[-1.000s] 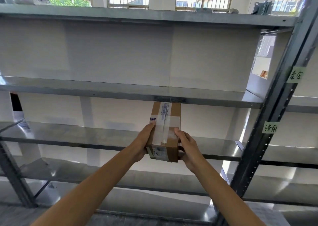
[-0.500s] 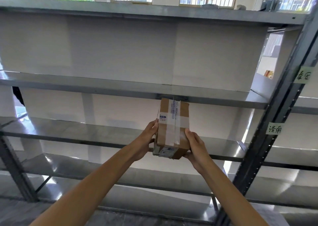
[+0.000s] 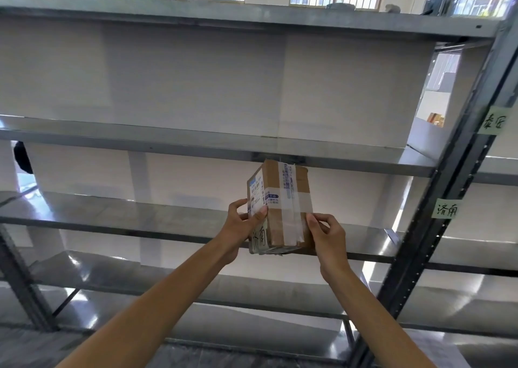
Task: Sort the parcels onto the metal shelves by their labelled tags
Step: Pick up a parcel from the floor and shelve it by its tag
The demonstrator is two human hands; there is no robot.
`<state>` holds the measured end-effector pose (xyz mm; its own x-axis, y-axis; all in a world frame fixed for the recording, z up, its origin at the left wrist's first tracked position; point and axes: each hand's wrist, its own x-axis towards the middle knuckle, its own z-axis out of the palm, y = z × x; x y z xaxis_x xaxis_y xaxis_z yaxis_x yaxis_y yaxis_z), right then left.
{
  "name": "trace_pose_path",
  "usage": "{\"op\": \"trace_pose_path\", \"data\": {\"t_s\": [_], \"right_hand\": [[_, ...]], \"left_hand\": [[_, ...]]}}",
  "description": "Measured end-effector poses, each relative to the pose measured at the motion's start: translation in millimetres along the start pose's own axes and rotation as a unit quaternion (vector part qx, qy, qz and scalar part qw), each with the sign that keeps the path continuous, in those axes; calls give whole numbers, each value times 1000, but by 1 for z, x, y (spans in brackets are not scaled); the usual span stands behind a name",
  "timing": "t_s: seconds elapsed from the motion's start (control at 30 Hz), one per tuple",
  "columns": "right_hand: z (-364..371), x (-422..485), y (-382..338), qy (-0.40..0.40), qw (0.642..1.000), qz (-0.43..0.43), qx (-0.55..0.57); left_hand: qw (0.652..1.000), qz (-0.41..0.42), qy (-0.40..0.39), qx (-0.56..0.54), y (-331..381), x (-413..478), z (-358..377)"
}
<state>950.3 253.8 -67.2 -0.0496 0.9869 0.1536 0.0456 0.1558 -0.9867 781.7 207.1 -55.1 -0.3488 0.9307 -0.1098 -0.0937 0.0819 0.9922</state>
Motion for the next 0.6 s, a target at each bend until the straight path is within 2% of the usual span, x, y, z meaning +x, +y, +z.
{"op": "trace_pose_path", "data": {"t_s": [0.4,0.5,0.6], "right_hand": [[-1,-7,7,44,994,-91,-45],[1,-12,5,26,994,-96,-55],[7,-15,3,-28,998,-61,-15]], "left_hand": [[997,38,68,12,-7,0,11],[996,48,79,11,-7,-3,14],[996,47,71,-5,-4,-5,18]]}}
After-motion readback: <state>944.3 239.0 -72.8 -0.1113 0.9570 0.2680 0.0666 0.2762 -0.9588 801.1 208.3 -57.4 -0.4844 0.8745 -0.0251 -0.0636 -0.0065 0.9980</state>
